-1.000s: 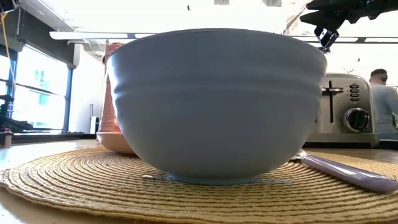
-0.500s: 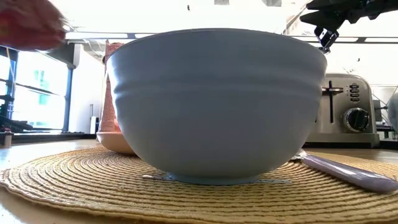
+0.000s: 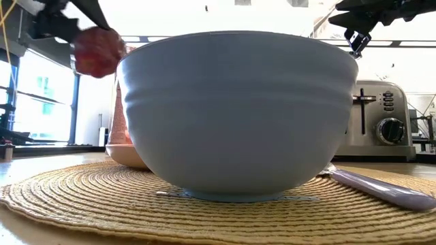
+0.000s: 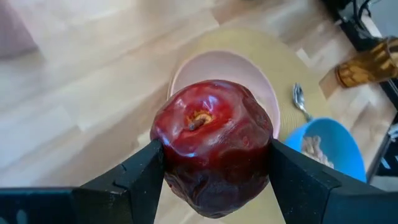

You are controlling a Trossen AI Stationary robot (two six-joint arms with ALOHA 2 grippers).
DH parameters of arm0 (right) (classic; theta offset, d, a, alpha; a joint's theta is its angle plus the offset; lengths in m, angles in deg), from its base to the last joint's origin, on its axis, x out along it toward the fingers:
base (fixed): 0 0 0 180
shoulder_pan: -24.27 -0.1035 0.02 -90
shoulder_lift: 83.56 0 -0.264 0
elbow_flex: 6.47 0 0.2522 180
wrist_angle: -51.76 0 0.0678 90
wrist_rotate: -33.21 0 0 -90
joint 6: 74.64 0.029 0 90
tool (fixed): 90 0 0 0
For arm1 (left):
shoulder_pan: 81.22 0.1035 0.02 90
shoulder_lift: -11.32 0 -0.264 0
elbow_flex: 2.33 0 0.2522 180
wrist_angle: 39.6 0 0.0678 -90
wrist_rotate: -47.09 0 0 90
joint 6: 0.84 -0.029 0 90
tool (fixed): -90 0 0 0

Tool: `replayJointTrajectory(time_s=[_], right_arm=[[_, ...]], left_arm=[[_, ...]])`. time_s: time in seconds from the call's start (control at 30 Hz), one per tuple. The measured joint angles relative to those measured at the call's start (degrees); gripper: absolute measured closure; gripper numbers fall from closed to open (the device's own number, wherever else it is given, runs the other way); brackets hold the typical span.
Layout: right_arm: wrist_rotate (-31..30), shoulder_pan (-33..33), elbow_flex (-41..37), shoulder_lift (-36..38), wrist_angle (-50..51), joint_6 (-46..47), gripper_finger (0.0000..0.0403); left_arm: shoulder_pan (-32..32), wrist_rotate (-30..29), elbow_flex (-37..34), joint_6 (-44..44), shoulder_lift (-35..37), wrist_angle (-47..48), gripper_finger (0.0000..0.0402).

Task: Arrange a breakfast setting
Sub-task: Put the apple onto the peach plate

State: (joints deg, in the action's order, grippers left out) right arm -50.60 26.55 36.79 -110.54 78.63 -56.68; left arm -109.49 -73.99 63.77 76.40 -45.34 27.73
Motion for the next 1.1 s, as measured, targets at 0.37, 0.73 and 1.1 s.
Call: replayJointTrajectory(time_s=[0.37,0.73,1.1], right_arm=[[0.0,-0.02,0.0,0.0,0.09,0.0,0.0304],[0.0,0.0,0.0,0.0,1.0,0.0,0.0304],[0.0,-0.02,0.0,0.0,1.31,0.0,0.0304]], left_arm=[[13.25,5.36,0.0,-18.08,-6.48,-8.9,0.0167],[18.9,12.04,0.0,-28.84,-16.59,-18.01,0.0167],[20.13,16.68,0.0,-34.89,-23.93,-23.58,0.0167]])
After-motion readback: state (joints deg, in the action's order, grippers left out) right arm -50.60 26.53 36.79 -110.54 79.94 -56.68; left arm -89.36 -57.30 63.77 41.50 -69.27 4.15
